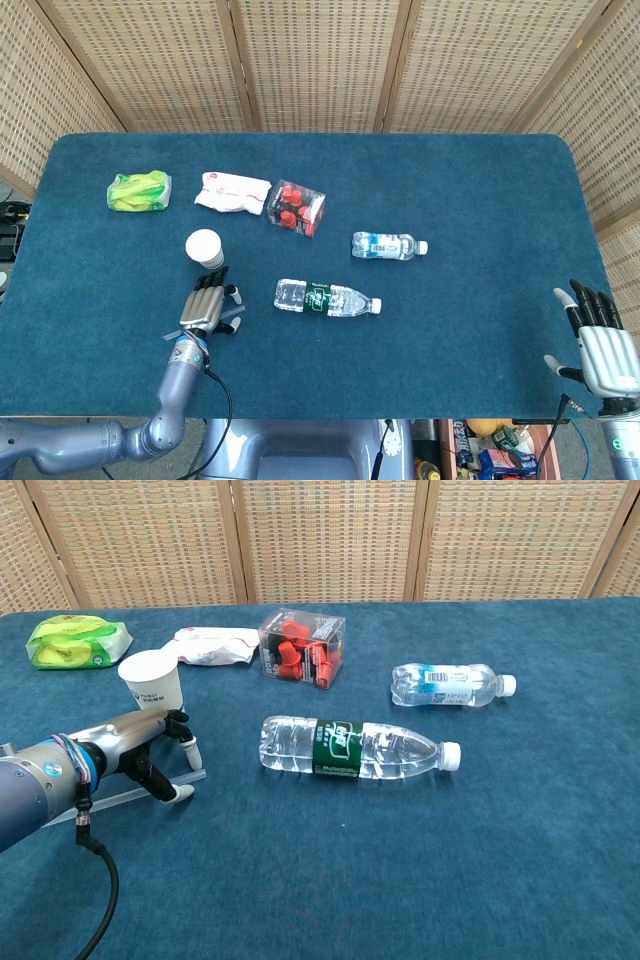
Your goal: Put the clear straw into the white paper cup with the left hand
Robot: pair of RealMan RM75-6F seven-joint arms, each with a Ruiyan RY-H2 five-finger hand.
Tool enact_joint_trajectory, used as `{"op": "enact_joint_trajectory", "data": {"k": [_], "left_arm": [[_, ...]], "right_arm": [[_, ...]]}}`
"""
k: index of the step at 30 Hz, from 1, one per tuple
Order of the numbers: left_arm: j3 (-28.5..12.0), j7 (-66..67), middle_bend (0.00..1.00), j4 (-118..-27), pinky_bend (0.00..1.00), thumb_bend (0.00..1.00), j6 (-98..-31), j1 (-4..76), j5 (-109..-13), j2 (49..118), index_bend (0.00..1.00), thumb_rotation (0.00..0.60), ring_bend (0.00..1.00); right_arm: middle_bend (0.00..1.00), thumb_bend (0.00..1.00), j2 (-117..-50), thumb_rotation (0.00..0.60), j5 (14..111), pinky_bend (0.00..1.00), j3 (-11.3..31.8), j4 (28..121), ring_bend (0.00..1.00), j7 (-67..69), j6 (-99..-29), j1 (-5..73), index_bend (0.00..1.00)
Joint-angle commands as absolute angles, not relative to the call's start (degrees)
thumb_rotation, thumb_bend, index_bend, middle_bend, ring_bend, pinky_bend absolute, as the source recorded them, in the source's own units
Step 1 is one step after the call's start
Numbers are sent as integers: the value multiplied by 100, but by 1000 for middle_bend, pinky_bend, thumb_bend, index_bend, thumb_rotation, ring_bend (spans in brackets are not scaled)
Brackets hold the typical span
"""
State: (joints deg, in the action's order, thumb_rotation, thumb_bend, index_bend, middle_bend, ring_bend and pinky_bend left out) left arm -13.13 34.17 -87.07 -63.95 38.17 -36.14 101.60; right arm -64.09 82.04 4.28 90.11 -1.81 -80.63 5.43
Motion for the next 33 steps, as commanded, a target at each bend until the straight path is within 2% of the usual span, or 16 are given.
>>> {"op": "enact_joint_trajectory", "data": {"k": [1,5,16,33], "left_arm": [[-1307,3384,0,-8688,0,354,-6363,3828,-3625,10171,447,600,0],[-1301,3333,0,-8683,0,354,-6356,3832,-3672,10177,489,600,0],[-1256,3325,0,-8658,0,353,-6381,3842,-3689,10214,499,600,0],[-1165,3417,0,-8668,0,392,-6373,3883,-3659,10249,595,600,0]], "right_arm": [[0,0,-6411,600,8200,0,427,9009,0,-185,-8056,546,0],[0,0,-6414,600,8183,0,429,9001,0,-177,-8040,551,0],[0,0,-6410,600,8173,0,428,8987,0,-140,-8019,559,0],[0,0,-6395,600,8150,0,435,8968,0,-52,-7995,568,0]]}}
